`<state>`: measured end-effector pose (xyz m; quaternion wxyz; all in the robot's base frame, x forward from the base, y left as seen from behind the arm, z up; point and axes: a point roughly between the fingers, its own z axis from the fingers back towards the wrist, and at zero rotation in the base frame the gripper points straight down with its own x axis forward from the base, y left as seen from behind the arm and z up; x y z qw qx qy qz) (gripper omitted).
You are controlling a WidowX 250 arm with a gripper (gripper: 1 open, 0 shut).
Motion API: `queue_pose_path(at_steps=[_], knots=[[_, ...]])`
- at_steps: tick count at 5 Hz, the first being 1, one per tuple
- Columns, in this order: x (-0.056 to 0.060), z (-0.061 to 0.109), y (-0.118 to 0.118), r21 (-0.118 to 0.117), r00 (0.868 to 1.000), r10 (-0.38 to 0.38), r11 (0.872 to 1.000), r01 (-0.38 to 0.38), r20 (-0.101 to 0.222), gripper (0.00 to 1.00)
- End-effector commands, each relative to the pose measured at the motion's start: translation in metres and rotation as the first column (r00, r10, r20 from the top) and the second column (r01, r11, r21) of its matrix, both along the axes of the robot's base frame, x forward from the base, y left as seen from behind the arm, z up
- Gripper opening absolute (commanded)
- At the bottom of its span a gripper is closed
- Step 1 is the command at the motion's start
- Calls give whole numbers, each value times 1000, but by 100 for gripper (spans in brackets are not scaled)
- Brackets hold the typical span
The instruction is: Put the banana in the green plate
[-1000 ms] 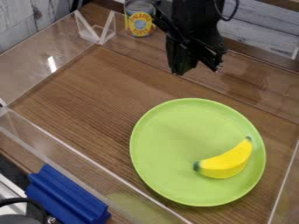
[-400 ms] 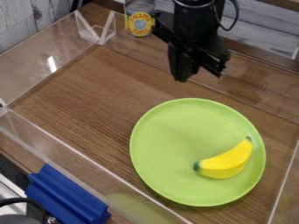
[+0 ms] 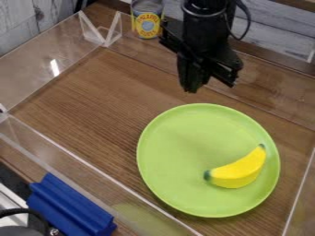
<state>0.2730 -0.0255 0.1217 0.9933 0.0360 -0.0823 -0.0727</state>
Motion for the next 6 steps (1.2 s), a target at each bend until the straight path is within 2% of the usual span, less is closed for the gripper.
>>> queue_pose_path(at_steps=[1, 3, 4, 6], knots=[[2, 4, -1, -9, 999, 28, 1000, -28, 27, 0], [0, -8, -6, -16, 998, 59, 998, -58, 20, 0], [8, -10, 6, 1, 996, 83, 997, -83, 8, 100], [20, -4, 31, 23, 989, 149, 989, -149, -6, 100]])
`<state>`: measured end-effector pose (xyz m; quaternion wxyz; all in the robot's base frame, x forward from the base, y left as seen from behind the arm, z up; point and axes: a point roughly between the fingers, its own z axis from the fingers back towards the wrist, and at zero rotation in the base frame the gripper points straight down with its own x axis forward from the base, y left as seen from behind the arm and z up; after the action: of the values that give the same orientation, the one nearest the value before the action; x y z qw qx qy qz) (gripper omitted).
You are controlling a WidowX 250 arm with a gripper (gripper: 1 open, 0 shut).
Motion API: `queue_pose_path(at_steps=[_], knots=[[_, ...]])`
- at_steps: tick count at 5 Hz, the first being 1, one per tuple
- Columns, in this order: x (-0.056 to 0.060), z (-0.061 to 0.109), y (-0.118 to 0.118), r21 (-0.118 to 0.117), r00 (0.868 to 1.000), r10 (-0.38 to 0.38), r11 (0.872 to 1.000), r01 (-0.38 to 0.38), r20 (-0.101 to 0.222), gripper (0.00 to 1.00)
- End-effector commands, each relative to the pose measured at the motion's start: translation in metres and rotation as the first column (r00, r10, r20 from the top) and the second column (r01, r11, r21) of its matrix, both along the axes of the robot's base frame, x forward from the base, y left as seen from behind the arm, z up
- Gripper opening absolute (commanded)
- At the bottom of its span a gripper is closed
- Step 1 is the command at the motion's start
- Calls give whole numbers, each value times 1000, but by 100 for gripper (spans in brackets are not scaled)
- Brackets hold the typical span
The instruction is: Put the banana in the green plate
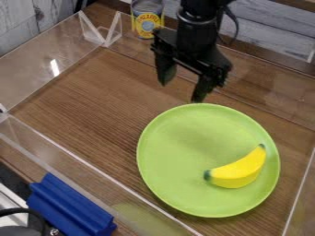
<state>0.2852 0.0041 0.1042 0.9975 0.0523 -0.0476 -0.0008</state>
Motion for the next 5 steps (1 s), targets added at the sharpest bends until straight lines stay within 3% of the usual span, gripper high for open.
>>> queue_pose_path(at_steps=[1, 2, 5], knots=[[11, 21, 22, 5, 998, 32, 999, -33, 60, 100], [6, 23, 29, -1, 998, 35, 999, -35, 55, 100], [2, 16, 15, -26, 999, 8, 1000, -7, 34, 100]])
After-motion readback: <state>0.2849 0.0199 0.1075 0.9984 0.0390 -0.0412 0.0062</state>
